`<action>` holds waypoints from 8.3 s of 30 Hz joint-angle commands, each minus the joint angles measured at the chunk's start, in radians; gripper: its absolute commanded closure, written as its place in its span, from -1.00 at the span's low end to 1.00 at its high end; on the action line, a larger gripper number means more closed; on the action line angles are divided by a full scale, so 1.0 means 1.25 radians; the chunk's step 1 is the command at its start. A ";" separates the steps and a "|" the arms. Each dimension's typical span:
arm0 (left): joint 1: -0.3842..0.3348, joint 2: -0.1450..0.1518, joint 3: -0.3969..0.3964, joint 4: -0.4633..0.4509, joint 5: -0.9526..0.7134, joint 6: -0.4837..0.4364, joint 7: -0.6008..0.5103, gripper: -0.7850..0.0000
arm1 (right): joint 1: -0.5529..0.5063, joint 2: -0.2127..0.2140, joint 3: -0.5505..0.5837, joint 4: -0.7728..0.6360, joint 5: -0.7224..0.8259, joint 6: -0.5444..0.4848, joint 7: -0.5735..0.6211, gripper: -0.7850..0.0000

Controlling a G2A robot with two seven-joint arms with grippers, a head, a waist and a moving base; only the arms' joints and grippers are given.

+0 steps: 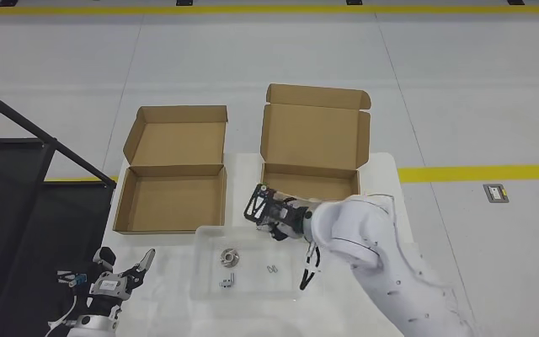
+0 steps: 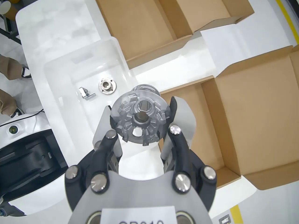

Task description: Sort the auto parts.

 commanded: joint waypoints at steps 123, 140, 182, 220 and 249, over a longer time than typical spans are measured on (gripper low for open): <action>0.000 0.000 0.000 0.000 0.000 0.000 0.000 -1.00 | 0.309 -0.182 -0.118 0.840 0.053 0.077 -0.587 -1.00; 0.000 0.000 0.000 0.000 0.000 0.000 0.000 -1.00 | 0.281 -0.164 -0.092 0.789 0.048 -0.032 -0.604 -1.00; 0.000 0.000 0.000 0.000 0.000 0.000 0.000 -1.00 | 0.013 -0.064 -0.020 0.129 -0.009 -0.100 -0.132 -1.00; -0.011 -0.005 -0.004 0.009 -0.054 -0.035 0.053 -1.00 | -0.091 -0.087 -0.254 -0.033 -0.155 0.183 0.239 -0.91; -0.011 -0.005 -0.004 0.009 -0.054 -0.035 0.053 -1.00 | -0.059 -0.137 -0.287 0.280 -0.270 0.332 0.184 0.04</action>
